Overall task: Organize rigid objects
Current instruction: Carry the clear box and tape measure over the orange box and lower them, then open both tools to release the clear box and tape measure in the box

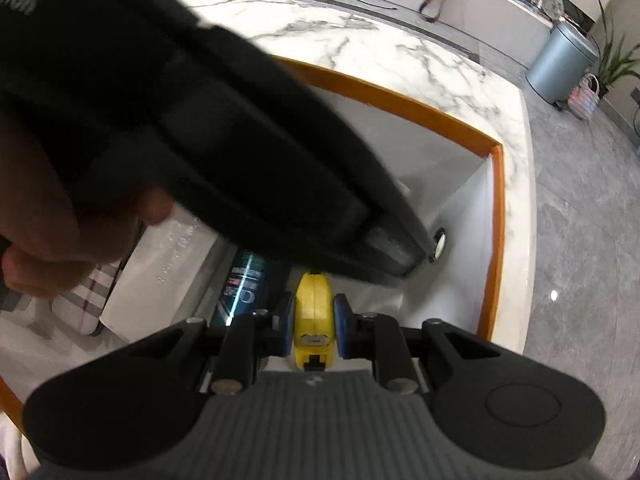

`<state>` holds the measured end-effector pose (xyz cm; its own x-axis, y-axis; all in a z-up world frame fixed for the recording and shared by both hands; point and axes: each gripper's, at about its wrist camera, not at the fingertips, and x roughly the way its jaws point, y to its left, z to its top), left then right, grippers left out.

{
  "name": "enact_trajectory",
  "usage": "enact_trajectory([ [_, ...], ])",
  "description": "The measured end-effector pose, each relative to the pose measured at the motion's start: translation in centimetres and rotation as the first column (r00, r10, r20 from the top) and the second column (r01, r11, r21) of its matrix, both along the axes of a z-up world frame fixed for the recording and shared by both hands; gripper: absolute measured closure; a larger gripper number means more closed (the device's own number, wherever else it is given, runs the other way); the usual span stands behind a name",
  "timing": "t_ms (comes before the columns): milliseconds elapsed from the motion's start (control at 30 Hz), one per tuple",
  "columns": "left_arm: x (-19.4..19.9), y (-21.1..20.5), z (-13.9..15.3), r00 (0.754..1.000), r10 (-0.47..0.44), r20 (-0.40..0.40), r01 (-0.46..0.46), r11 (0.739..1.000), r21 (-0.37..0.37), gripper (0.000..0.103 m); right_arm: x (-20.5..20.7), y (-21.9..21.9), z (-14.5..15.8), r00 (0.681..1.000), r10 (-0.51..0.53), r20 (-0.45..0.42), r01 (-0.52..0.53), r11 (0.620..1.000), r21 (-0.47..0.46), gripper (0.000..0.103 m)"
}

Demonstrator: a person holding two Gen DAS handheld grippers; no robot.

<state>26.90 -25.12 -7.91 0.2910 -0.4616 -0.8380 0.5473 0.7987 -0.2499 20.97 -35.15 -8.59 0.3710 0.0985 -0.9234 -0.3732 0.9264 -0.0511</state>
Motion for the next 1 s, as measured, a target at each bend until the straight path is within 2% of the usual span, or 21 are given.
enact_trajectory([
  [267, -0.2, -0.5, -0.2, 1.0, -0.01, 0.004, 0.01, 1.0, -0.005, 0.047, -0.3, 0.0, 0.6, 1.0, -0.011, 0.025, 0.01, 1.0, 0.007, 0.085],
  [367, -0.5, -0.2, 0.4, 1.0, -0.012, 0.021, 0.012, 1.0, -0.007, 0.04, -1.1, 0.0, 0.8, 0.999, -0.009, 0.033, 0.009, 1.0, 0.005, 0.083],
  [433, -0.7, 0.2, 0.9, 0.999, -0.006, 0.031, 0.006, 1.0, -0.012, 0.038, -1.4, 0.2, 1.0, 0.999, -0.007, 0.044, 0.007, 1.0, -0.005, 0.079],
  [600, -1.4, 1.9, 2.5, 0.997, 0.036, 0.068, -0.034, 0.999, -0.028, 0.038, -2.5, 0.8, 1.8, 0.995, -0.002, 0.103, 0.007, 0.999, -0.053, 0.078],
  [933, -3.4, 5.9, 6.1, 0.985, 0.111, 0.135, -0.106, 0.994, -0.039, 0.038, -5.0, 1.5, 3.8, 0.986, -0.073, 0.15, 0.075, 0.997, -0.011, 0.077],
  [1000, -4.2, 6.7, 6.7, 0.981, 0.121, 0.154, -0.117, 0.993, -0.036, 0.038, -6.4, 0.8, 4.0, 0.981, -0.097, 0.166, 0.098, 0.995, 0.006, 0.075],
])
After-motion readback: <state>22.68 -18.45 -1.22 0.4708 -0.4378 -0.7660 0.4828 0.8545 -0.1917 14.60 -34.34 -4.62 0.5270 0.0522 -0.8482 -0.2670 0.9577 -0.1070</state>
